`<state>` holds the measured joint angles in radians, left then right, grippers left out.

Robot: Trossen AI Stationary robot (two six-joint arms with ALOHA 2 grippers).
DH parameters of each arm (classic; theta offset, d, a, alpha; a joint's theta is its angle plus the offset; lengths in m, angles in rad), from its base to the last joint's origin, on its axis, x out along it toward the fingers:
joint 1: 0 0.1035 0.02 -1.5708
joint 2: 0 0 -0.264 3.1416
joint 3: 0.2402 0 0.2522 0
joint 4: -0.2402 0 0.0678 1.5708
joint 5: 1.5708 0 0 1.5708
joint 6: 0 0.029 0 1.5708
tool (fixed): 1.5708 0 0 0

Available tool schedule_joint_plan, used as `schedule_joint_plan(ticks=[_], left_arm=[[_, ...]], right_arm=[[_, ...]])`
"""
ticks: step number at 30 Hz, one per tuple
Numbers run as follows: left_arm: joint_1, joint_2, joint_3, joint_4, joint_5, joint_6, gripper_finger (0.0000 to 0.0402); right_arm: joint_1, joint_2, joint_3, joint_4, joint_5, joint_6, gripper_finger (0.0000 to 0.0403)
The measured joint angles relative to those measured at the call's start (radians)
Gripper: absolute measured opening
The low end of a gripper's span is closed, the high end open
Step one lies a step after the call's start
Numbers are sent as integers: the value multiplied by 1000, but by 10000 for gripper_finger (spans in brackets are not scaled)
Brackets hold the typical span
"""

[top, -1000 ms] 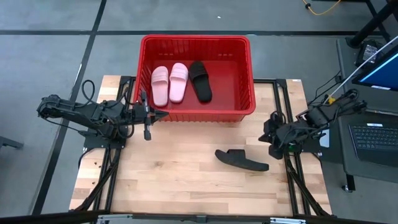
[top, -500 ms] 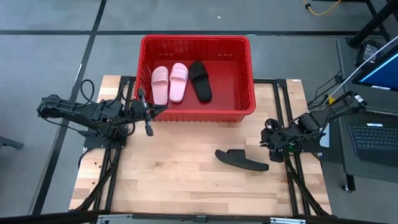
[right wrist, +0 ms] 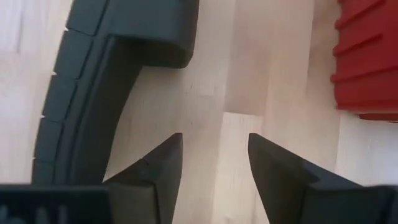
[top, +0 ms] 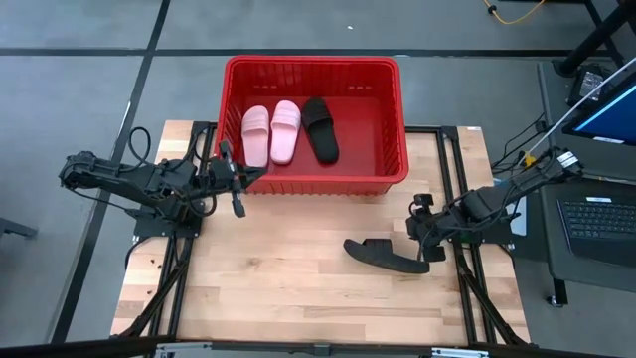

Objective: Pick and place slides into bin
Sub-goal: Put the black slides into the red bin

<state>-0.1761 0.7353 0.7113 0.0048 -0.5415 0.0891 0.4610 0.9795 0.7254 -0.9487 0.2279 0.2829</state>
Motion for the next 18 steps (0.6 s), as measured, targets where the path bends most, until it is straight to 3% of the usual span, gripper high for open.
schedule_joint_plan(ticks=[6,11,18], left_arm=[[0,0,0,0,0,0,3],[0,0,0,0,0,1,2],[0,0,0,0,0,2,2]], right_arm=[[0,48,0,176,6,-50,176],[0,76,-5,167,25,-39,166],[0,86,-100,326,24,-28,167]])
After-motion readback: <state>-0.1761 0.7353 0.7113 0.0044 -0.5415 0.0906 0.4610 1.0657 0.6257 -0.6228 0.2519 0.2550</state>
